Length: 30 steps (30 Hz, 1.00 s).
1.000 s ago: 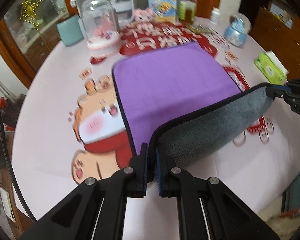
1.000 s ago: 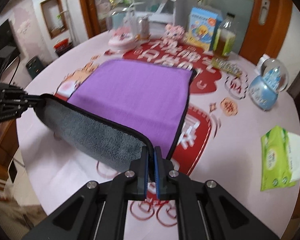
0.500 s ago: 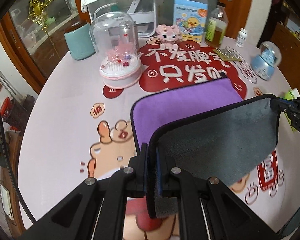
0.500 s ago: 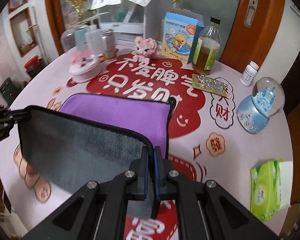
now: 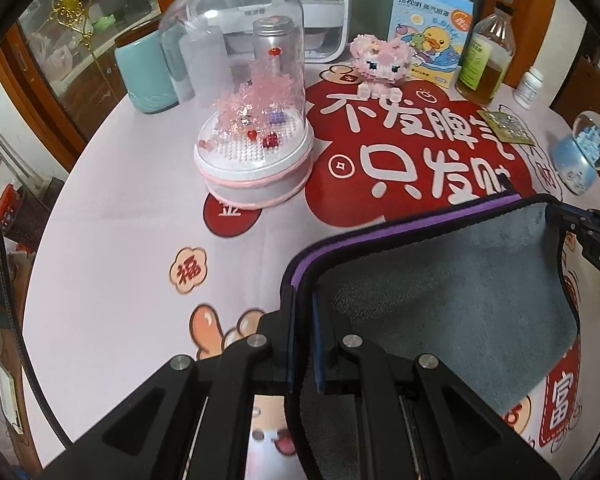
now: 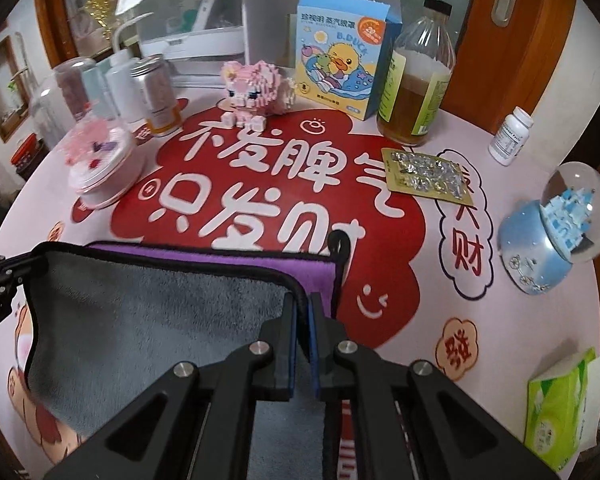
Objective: Fold towel
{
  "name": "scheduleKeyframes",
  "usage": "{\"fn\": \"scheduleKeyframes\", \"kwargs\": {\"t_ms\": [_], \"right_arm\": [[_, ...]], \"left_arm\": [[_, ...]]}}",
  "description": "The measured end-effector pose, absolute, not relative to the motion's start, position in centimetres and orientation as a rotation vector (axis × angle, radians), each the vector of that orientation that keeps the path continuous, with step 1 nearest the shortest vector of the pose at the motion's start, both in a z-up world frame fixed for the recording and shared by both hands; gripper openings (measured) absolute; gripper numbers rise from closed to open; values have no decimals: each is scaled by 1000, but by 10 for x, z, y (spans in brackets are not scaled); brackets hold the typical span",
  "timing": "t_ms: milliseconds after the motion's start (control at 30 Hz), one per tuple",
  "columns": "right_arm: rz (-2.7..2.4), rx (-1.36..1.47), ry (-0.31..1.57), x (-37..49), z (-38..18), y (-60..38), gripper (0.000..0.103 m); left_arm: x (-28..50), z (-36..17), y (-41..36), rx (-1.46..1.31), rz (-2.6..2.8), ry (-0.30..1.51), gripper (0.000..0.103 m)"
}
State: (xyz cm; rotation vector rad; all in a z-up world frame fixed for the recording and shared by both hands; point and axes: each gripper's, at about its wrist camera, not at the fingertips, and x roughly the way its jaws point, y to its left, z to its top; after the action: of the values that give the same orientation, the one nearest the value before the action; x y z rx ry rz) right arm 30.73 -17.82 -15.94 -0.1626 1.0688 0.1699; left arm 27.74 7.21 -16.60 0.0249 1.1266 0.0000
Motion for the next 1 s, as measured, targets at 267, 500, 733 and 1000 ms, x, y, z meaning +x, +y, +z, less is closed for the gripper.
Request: {"fn": "scheduleKeyframes", "kwargs": {"t_ms": [267,500,733,1000], "right_arm": [[150,-161,1089,329,-176,-175,5],[138,-179,1107,334,-186,-171,6],[101,-172,1118,332,-186,-179,37],[109,-127,1109,319,-173,-187,38]], "left_arm": [[296,-183,71,29,14,1151,5],[300,-190,71,45,25,1154,8],[296,-185,71,59,59,1118,58],[284,-172,71,28,56,1101,74]]}}
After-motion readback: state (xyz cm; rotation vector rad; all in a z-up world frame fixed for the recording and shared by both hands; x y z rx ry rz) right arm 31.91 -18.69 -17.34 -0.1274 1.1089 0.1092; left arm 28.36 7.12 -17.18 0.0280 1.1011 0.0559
